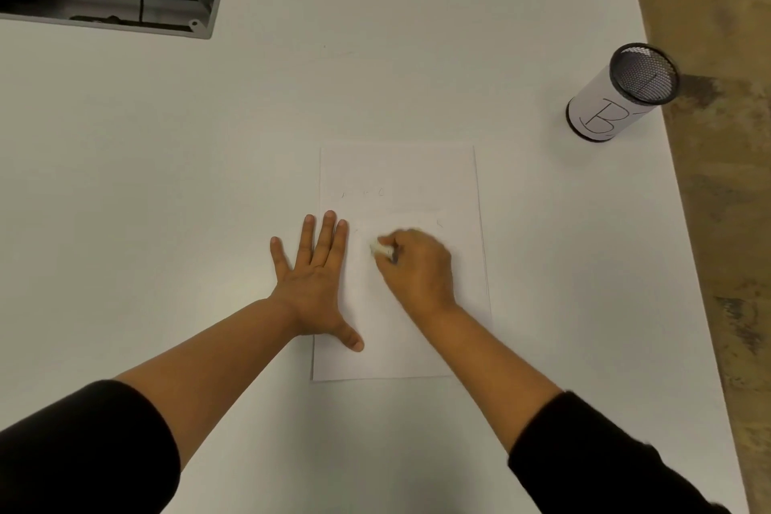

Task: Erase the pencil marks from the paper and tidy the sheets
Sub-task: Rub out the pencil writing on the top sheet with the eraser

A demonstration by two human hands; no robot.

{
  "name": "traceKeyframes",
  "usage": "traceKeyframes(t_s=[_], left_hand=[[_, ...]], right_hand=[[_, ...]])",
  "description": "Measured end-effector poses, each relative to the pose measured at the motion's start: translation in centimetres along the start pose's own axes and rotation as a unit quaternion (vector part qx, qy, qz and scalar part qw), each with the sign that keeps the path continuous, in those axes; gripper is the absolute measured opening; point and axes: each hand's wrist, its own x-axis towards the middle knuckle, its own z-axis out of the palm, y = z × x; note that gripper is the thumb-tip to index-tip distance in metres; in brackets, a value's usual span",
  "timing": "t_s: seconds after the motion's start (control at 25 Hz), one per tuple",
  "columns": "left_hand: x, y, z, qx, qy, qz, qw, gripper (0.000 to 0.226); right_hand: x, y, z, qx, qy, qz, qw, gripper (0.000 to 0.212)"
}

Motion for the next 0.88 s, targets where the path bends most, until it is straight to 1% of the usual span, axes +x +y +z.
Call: traceKeyframes(t_s=[0.08, 0.12, 0.16, 0.28, 0.32, 0.44, 0.52, 0.6, 0.76, 0.88], left_hand=[[0.0, 0.0, 0.0, 0.001, 0.001, -0.002, 1.0, 0.157], [-0.1, 0.0, 0.0, 0.0, -0.001, -0.002, 1.0, 0.157], [-0.1, 0.0, 0.1, -0.003, 0.001, -0.001, 1.0, 0.157], [0.0, 0.0, 0.1, -0.002, 0.002, 0.002, 1.0, 0.156], [0.1, 0.0, 0.1, 0.0, 0.004, 0.004, 1.0, 0.156], [0.1, -0.1, 0.2, 0.003, 0.002, 0.005, 1.0, 0.155], [0.2, -0.2, 0.2, 0.005, 0.005, 0.001, 1.0, 0.155], [0.0, -0.1, 0.2, 0.0, 0.002, 0.0, 1.0, 0.156], [0.1, -0.1, 0.2, -0.005, 0.004, 0.004, 1.0, 0.157], [0.3, -0.2, 0.3, 0.002, 0.0, 0.003, 1.0, 0.157]], right_hand=[[2.4, -0.1, 0.2, 0.01, 0.023, 0.018, 1.0, 0.011], [2.2, -0.2, 0.4, 0.015, 0.026, 0.022, 0.999, 0.011], [1.1, -0.3, 0.5, 0.016, 0.02, 0.019, 0.999, 0.01], [-3.9, -0.6, 1.0, 0.004, -0.023, -0.037, 0.999, 0.01], [-4.0, -0.6, 1.0, 0.007, -0.033, -0.044, 0.998, 0.01], [0.9, -1.0, 1.3, 0.005, -0.023, -0.021, 0.999, 0.013], [3.4, -1.2, 1.5, 0.004, -0.001, -0.013, 1.0, 0.012], [2.6, -1.2, 1.6, 0.01, 0.004, -0.007, 1.0, 0.011], [-2.4, -1.0, 1.6, 0.001, -0.022, -0.049, 0.999, 0.008], [1.5, -1.4, 1.8, 0.007, -0.013, -0.02, 1.0, 0.012]])
